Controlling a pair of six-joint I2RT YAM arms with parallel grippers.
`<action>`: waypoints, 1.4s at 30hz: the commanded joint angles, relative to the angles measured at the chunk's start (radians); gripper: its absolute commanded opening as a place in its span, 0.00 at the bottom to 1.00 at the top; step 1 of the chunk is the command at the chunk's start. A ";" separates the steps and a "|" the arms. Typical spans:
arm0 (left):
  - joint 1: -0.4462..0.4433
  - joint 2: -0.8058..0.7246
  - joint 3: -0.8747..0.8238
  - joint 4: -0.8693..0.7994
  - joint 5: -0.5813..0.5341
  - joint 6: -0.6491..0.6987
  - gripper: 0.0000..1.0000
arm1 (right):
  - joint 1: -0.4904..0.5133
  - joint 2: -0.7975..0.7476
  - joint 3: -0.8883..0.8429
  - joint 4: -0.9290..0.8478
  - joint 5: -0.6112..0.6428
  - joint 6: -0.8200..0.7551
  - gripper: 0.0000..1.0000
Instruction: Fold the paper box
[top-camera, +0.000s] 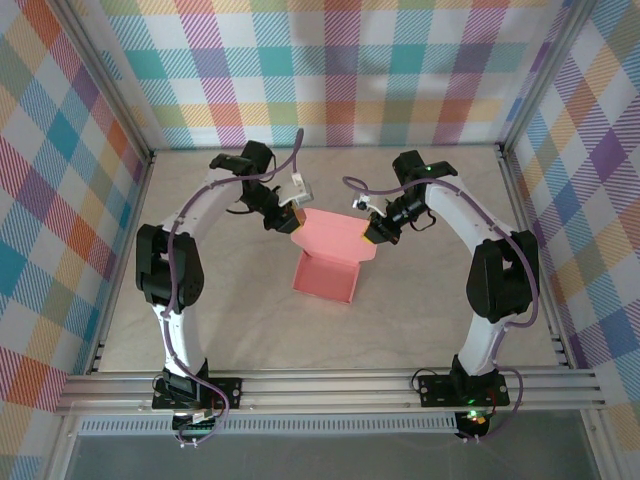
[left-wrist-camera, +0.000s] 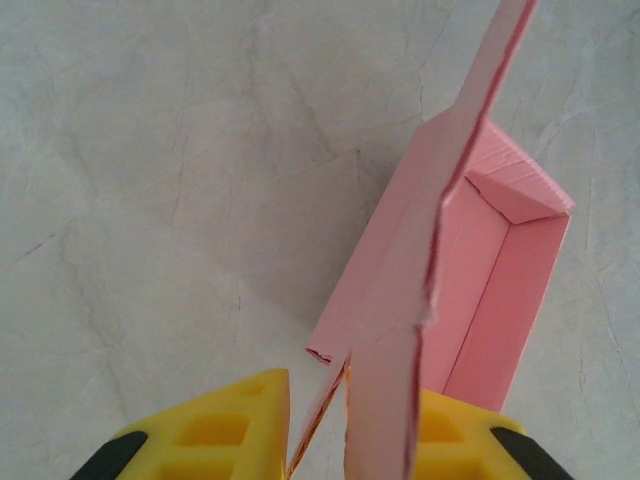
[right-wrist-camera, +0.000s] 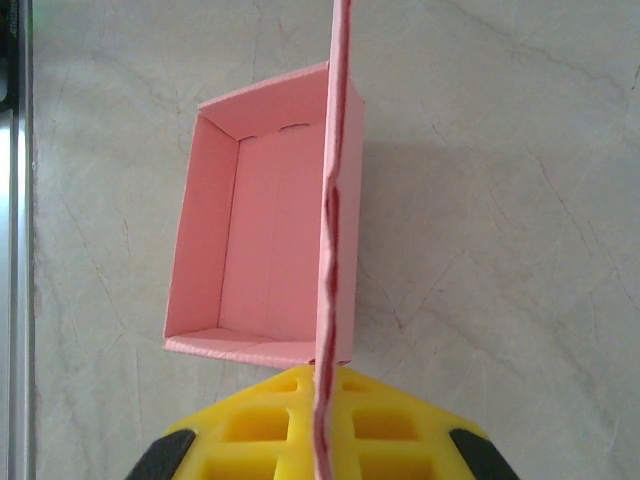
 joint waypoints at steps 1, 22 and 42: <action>0.010 0.012 0.027 -0.034 0.004 -0.003 0.22 | 0.005 -0.015 0.017 -0.016 -0.054 -0.036 0.01; 0.010 -0.023 0.041 -0.023 0.021 -0.049 0.19 | 0.007 -0.012 0.021 -0.018 -0.047 -0.024 0.01; 0.010 -0.045 0.033 -0.017 0.020 -0.058 0.33 | 0.009 -0.007 0.021 -0.016 -0.037 -0.019 0.02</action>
